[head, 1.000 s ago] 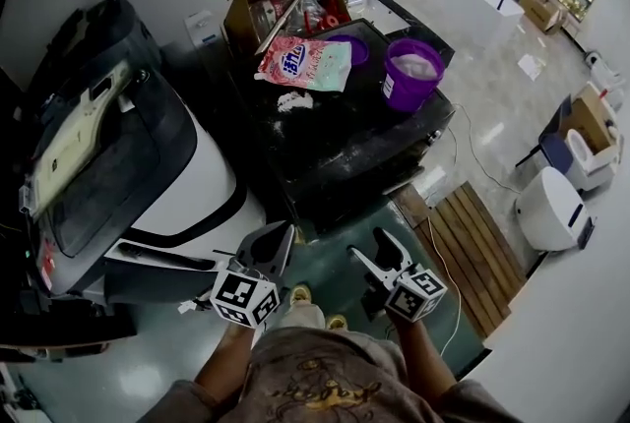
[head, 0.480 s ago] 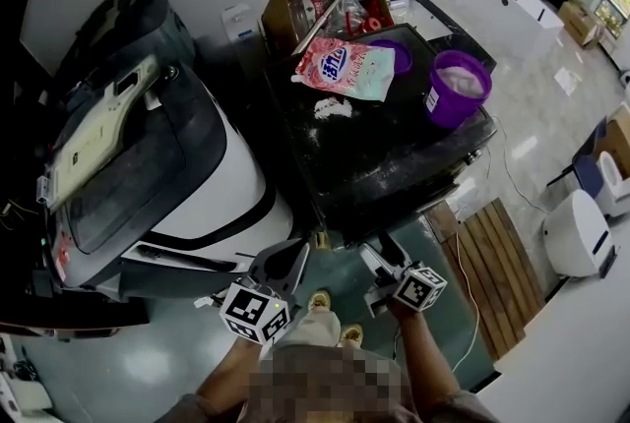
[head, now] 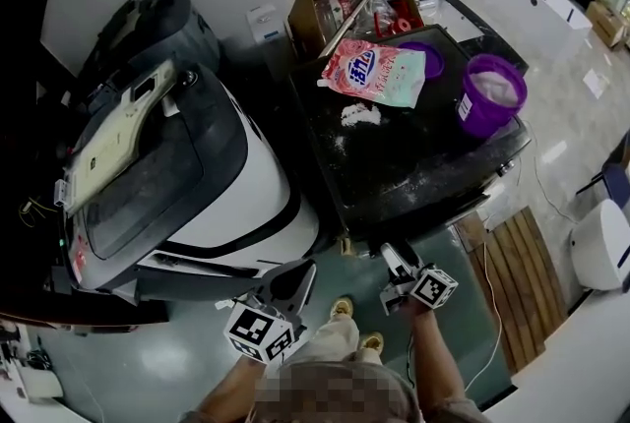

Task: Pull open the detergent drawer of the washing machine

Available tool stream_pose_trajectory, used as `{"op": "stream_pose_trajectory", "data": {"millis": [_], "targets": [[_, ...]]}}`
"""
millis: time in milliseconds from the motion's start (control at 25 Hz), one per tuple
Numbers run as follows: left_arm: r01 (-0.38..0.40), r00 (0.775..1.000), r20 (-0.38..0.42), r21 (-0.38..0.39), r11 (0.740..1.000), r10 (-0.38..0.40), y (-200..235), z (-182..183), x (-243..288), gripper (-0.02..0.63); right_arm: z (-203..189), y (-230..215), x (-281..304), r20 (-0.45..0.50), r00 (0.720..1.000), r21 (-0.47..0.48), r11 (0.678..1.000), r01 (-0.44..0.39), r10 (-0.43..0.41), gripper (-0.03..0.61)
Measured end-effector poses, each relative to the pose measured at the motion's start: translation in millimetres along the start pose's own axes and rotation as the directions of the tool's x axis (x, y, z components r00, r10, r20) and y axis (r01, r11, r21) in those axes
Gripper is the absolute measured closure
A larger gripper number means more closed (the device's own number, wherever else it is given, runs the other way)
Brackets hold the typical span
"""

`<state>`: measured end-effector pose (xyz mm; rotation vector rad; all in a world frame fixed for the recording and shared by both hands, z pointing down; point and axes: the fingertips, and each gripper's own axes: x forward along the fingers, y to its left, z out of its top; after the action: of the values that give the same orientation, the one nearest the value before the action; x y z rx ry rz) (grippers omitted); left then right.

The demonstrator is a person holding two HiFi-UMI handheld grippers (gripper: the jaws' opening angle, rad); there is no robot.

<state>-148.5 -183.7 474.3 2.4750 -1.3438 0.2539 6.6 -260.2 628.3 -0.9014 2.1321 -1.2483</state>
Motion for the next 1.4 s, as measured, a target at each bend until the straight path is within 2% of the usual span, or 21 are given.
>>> {"op": "stream_pose_trajectory", "data": {"millis": [200, 440, 840, 1120, 1400], "targets": [[-0.038, 0.999, -0.018, 0.010, 0.999, 0.038, 11.0, -5.0, -7.7, 0.592, -0.1, -5.7, 13.9, 0.023, 0.998, 0.021, 0.998, -0.066, 0.066, 0.132], [-0.073, 0.996, -0.041, 0.009, 0.997, 0.073, 18.2, -12.7, -16.6, 0.592, -0.4, -16.3, 19.5, 0.057, 0.994, 0.051, 0.994, -0.098, 0.095, 0.144], [-0.113, 0.992, -0.056, -0.008, 0.994, 0.113, 21.4, -17.9, -22.9, 0.592, 20.1, -24.2, 30.5, 0.135, 0.982, 0.076, 0.987, -0.143, 0.132, 0.161], [-0.124, 0.991, -0.051, -0.006, 0.992, 0.124, 25.1, -18.8, -24.3, 0.592, 22.4, -31.8, 26.9, 0.172, 0.977, 0.127, 0.981, -0.145, 0.122, 0.166], [-0.128, 0.991, -0.050, -0.039, 0.991, 0.126, 22.9, -20.7, -24.4, 0.592, 25.6, -36.1, 25.5, 0.212, 0.971, 0.170, 0.974, -0.152, 0.115, 0.179]]}}
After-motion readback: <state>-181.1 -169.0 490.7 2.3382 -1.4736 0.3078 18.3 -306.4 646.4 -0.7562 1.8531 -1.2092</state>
